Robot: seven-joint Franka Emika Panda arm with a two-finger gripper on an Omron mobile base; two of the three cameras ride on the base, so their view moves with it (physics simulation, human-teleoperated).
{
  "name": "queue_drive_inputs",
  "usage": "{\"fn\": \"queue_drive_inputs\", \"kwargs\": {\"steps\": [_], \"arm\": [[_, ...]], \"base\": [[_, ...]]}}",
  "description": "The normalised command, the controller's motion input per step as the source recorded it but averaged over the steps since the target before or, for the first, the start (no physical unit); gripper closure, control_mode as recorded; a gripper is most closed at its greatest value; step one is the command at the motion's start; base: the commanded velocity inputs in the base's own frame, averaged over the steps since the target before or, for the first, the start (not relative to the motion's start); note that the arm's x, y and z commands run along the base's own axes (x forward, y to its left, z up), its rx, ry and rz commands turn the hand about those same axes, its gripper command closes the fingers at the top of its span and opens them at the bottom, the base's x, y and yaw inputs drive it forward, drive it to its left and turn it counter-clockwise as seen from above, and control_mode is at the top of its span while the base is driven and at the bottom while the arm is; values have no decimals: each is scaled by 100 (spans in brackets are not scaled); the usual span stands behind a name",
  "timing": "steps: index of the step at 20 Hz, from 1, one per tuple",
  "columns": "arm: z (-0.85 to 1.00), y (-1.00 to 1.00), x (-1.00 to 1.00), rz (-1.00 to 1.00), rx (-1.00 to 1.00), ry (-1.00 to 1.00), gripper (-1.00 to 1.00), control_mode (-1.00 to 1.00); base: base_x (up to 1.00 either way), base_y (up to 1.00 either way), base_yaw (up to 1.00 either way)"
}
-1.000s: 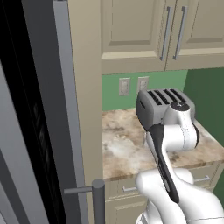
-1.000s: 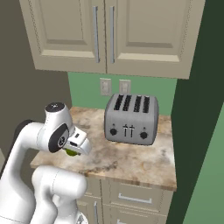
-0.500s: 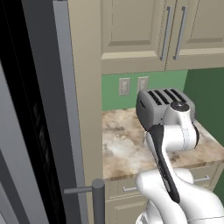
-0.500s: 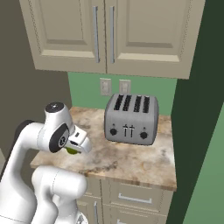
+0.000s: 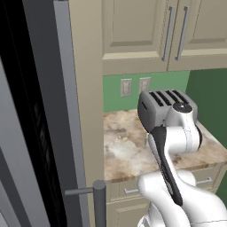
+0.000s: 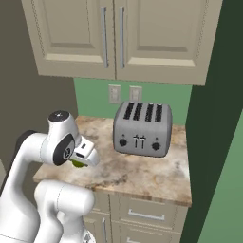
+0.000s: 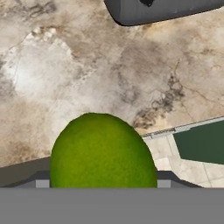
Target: Place the lime in the correct fridge rack based on whether it is a fruit or vegetable. Finally, close the fridge door.
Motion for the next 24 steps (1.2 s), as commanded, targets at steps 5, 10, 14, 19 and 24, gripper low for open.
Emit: {"fn": "queue_drive_inputs", "kwargs": {"steps": [5, 10, 14, 19, 24], "arm": [[0, 0, 0, 0, 0, 0, 100, 100], [0, 0, 0, 0, 0, 0, 100, 100], [0, 0, 0, 0, 0, 0, 100, 100], [0, 0, 0, 0, 0, 0, 100, 100], [0, 0, 0, 0, 0, 0, 100, 100]], "base": [[-75, 0, 0], [-97, -1, 0], [-100, 0, 0], [-100, 8, 11], [-51, 88, 41]]}}
